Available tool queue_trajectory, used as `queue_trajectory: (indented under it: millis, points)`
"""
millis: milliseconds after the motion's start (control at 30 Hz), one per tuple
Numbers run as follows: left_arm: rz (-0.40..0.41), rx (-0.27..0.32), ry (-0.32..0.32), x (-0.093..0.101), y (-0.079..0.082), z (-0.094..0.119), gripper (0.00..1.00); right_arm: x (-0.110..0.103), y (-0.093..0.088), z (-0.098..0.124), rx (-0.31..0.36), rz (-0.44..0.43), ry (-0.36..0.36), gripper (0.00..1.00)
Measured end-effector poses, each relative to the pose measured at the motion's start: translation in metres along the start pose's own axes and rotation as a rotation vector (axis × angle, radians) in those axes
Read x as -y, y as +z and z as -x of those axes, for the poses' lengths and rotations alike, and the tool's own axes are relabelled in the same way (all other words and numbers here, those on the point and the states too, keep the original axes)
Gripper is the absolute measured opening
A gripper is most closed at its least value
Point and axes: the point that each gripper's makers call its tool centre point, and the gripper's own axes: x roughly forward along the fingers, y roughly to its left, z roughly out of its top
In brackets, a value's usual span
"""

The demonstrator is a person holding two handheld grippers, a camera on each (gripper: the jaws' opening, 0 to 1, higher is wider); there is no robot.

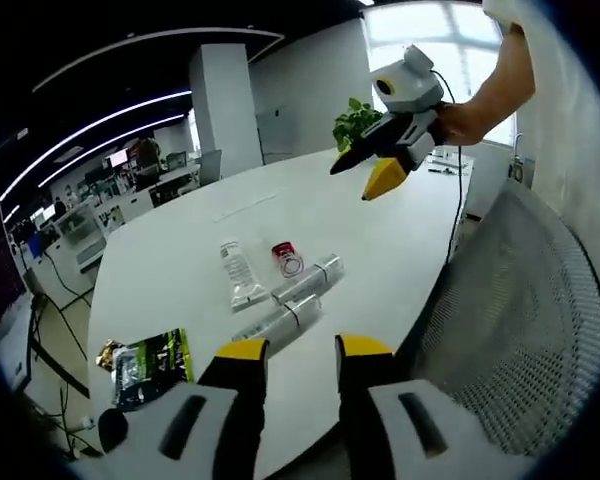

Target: Arrange the skincare products in the storage area until every visible bottle or jar stands upright without overlapping.

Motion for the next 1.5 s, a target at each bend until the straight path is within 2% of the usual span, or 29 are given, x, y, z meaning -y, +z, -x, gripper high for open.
queue_trajectory:
  millis: [100, 200, 333, 433, 533, 600, 667, 733, 767, 833, 900, 967, 1200, 1367, 1500]
  points:
    - [0.0, 0.005, -0.007, 0.001, 0.0, 0.0, 0.25, 0.01, 0.012, -0.008, 0.0, 0.013, 0.011, 0.75]
    - [-0.016, -0.012, -0.028, 0.005, -0.003, -0.001, 0.3, 0.02, 0.022, -0.015, -0.008, 0.057, 0.014, 0.76]
    - [-0.014, -0.005, -0.033, 0.005, -0.003, -0.002, 0.35, 0.032, 0.037, -0.025, -0.019, 0.083, 0.026, 0.77]
    - [-0.022, -0.007, -0.039, 0.007, -0.003, -0.001, 0.34, 0.041, 0.048, -0.032, -0.047, 0.141, 0.035, 0.78]
    - [-0.02, -0.008, -0.043, 0.007, -0.003, -0.001, 0.33, 0.045, 0.066, -0.038, -0.052, 0.168, 0.062, 0.79]
    - [-0.02, -0.002, -0.043, 0.007, -0.002, -0.001, 0.33, 0.051, 0.079, -0.043, -0.062, 0.215, 0.072, 0.79]
    - [-0.022, -0.002, -0.044, 0.007, -0.002, -0.001, 0.33, 0.055, 0.084, -0.047, -0.098, 0.218, 0.096, 0.8]
    - [-0.022, 0.003, -0.044, 0.007, -0.001, -0.001, 0.33, 0.061, 0.095, -0.052, -0.116, 0.295, 0.11, 0.8]
    - [-0.022, 0.005, -0.043, 0.007, -0.001, -0.001, 0.34, 0.063, 0.099, -0.055, -0.139, 0.311, 0.124, 0.79]
    - [-0.021, 0.003, -0.042, 0.007, -0.001, -0.001, 0.34, 0.066, 0.112, -0.06, -0.127, 0.332, 0.139, 0.79]
    - [-0.022, 0.001, -0.044, 0.007, -0.002, -0.001, 0.34, 0.067, 0.12, -0.065, -0.146, 0.335, 0.16, 0.79]
    - [-0.021, 0.0, -0.044, 0.007, -0.002, -0.001, 0.34, 0.072, 0.126, -0.071, -0.166, 0.401, 0.168, 0.79]
    - [-0.02, -0.011, -0.046, 0.007, -0.004, -0.002, 0.33, 0.08, 0.151, -0.086, -0.221, 0.536, 0.213, 0.77]
    - [-0.019, -0.016, -0.046, 0.007, -0.005, -0.002, 0.33, 0.089, 0.154, -0.097, -0.298, 0.661, 0.256, 0.75]
    - [-0.018, -0.021, -0.047, 0.007, -0.006, -0.002, 0.33, 0.089, 0.143, -0.111, -0.362, 0.739, 0.305, 0.73]
